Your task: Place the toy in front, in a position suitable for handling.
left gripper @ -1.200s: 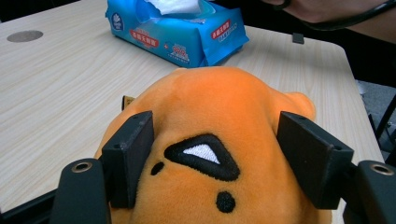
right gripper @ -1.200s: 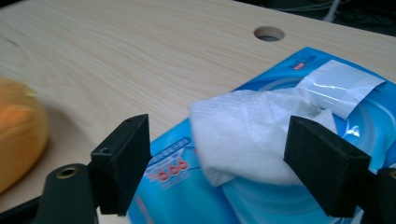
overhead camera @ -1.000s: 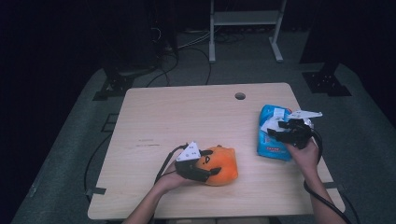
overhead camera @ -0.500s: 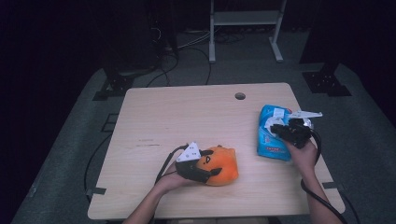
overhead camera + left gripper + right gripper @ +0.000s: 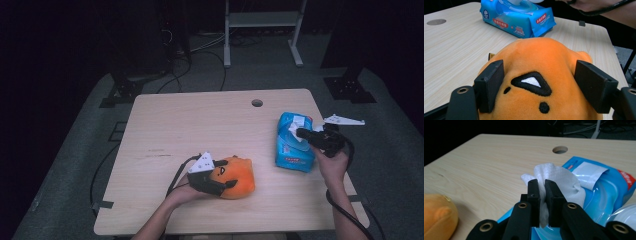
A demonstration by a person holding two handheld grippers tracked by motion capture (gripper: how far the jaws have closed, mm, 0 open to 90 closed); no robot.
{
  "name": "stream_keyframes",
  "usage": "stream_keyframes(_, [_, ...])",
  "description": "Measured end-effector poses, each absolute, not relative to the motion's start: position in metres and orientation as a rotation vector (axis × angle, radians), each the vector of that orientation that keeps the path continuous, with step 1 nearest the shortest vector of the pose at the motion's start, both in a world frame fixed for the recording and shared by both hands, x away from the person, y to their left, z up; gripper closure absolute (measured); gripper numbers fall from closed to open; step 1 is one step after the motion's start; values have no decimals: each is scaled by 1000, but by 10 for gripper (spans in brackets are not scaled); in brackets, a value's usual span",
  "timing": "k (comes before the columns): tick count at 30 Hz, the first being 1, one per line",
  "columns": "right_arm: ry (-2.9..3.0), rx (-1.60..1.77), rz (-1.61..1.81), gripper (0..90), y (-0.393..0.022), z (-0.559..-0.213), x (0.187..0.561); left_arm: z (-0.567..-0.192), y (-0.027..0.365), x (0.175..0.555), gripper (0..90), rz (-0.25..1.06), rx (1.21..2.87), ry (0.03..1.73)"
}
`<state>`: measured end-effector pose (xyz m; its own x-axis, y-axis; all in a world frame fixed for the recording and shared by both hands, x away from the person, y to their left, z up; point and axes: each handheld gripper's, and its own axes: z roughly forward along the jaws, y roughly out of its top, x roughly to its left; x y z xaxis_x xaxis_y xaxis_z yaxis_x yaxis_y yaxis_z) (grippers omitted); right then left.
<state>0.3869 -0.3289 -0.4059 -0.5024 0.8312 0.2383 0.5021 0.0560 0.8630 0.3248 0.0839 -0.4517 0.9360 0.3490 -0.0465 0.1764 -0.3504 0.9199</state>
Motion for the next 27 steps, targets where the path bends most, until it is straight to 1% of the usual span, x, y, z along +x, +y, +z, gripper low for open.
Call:
stream_keyframes(9, [1997,1300,1511,827,-332,-389,376,-451,84,325,235,193,1947,381])
stream_keyframes(13, [2013,1247,1579,827,-327,-376,370,-449,84,324,214,205,1953,379])
stream_keyframes(14, [2029,1204,1589,828,-322,-369,364,-447,83,324,205,219,1965,371])
stream_keyframes(16, [2038,1185,1590,828,-319,-364,361,-446,82,323,198,224,1972,367])
stream_keyframes(17, [2048,1134,1603,827,-314,-353,352,-444,82,323,185,224,1977,363])
stream_keyframes(20, [2073,1065,1639,827,-306,-337,341,-435,83,323,160,233,1993,357])
stream_keyframes(21, [2073,1065,1639,827,-306,-337,341,-435,83,323,159,233,1993,357])
stream_keyframes(22, [2097,1007,1648,826,-299,-329,331,-429,84,321,159,245,1983,349])
stream_keyframes(27, [2197,899,1636,826,-277,-325,311,-424,91,318,159,270,2021,312])
